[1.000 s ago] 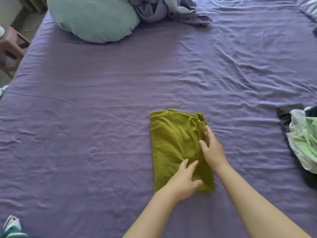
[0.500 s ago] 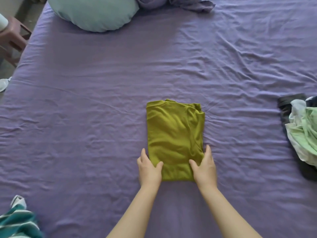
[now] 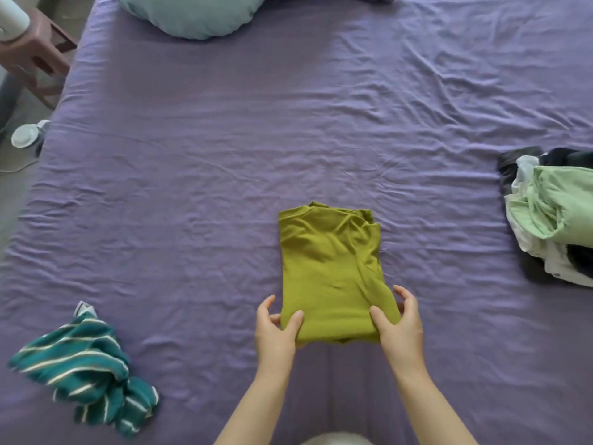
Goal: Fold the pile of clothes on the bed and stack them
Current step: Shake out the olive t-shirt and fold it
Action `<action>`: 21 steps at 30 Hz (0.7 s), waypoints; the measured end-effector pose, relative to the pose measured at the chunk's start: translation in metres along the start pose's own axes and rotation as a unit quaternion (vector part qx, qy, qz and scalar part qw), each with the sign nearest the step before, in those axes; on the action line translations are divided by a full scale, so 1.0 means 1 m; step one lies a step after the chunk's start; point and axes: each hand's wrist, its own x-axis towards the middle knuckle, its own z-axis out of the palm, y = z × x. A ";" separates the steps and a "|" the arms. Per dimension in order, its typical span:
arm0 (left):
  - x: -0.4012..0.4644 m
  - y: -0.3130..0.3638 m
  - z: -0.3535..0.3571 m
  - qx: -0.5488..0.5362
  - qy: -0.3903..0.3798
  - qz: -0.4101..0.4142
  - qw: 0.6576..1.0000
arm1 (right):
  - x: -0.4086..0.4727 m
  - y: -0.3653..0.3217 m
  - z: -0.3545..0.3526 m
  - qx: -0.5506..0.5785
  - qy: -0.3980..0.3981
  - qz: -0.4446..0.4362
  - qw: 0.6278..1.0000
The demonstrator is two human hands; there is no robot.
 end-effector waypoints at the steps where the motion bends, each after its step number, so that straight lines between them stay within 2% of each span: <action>1: -0.009 -0.005 -0.005 0.012 0.012 0.006 1.000 | -0.010 0.003 -0.005 -0.004 0.010 -0.009 1.000; 4: -0.024 -0.009 -0.012 0.040 0.036 0.059 0.997 | -0.030 0.006 -0.012 0.009 0.030 -0.026 0.999; 7: -0.015 0.005 -0.012 0.022 0.040 0.095 0.994 | -0.026 -0.003 -0.012 0.068 0.017 -0.024 0.997; 12: 0.026 0.048 -0.005 -0.149 -0.032 0.023 0.988 | 0.015 -0.033 -0.005 0.240 -0.021 0.069 0.968; 18: 0.069 0.076 0.015 -0.213 -0.092 -0.040 0.972 | 0.066 -0.052 0.019 0.347 -0.050 0.147 0.925; 21: 0.086 0.079 0.022 -0.220 -0.116 -0.050 0.967 | 0.084 -0.053 0.030 0.398 -0.066 0.158 0.901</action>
